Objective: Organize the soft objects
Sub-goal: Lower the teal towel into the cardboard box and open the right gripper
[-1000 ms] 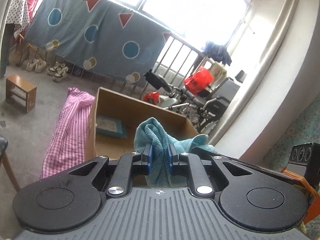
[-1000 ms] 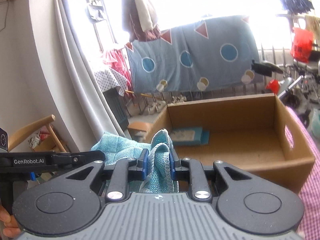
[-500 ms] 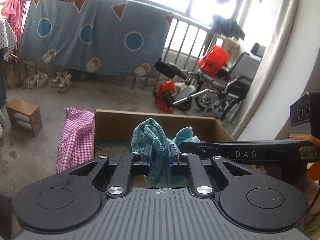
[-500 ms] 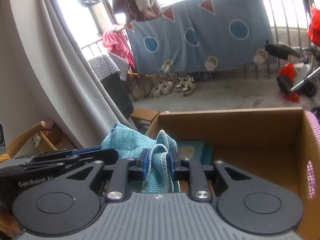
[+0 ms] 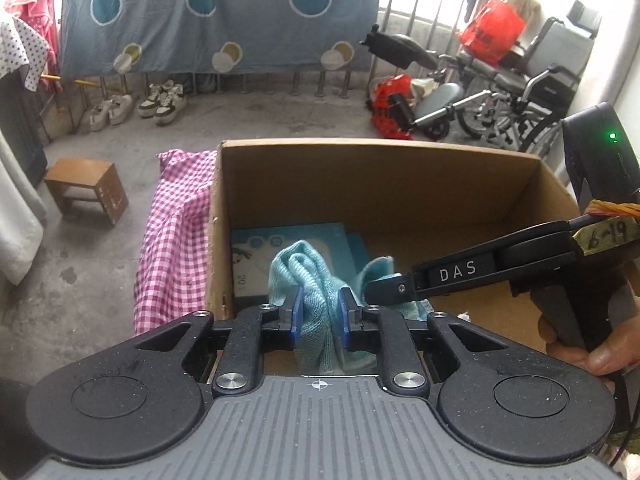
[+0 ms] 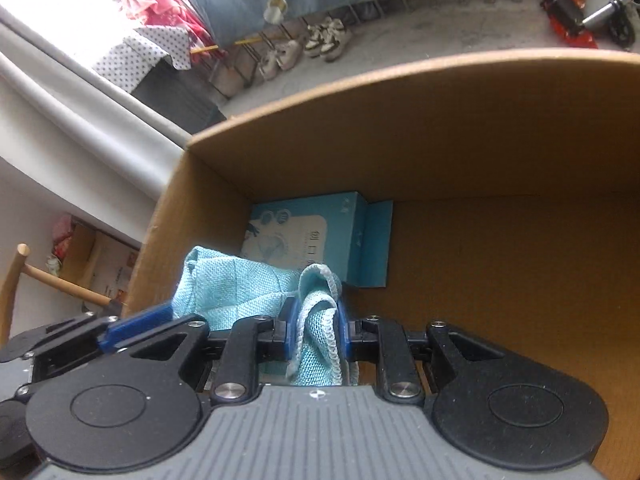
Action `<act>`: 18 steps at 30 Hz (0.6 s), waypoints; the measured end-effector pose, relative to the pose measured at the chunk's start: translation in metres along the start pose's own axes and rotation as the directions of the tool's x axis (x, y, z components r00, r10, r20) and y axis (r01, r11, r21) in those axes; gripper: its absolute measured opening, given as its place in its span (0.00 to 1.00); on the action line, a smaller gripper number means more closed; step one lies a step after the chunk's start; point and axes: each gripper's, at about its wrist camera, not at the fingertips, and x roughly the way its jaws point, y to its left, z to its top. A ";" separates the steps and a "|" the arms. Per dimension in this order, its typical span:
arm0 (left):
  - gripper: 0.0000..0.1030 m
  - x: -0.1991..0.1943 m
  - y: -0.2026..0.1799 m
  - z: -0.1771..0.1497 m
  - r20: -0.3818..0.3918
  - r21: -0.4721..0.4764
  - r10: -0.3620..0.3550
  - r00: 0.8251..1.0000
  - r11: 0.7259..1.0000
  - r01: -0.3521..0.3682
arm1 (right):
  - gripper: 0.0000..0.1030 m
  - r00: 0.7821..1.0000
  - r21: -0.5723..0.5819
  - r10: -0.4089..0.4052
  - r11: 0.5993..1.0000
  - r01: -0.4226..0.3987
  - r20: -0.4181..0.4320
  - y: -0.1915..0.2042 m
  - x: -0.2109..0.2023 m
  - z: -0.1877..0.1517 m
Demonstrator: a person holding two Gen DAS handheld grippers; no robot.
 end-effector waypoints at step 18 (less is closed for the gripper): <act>0.98 -0.092 0.005 0.001 0.198 -0.053 -0.013 0.980 0.998 0.024 | 0.55 0.987 0.016 -0.150 0.989 0.150 0.056 -0.007 -0.011 0.005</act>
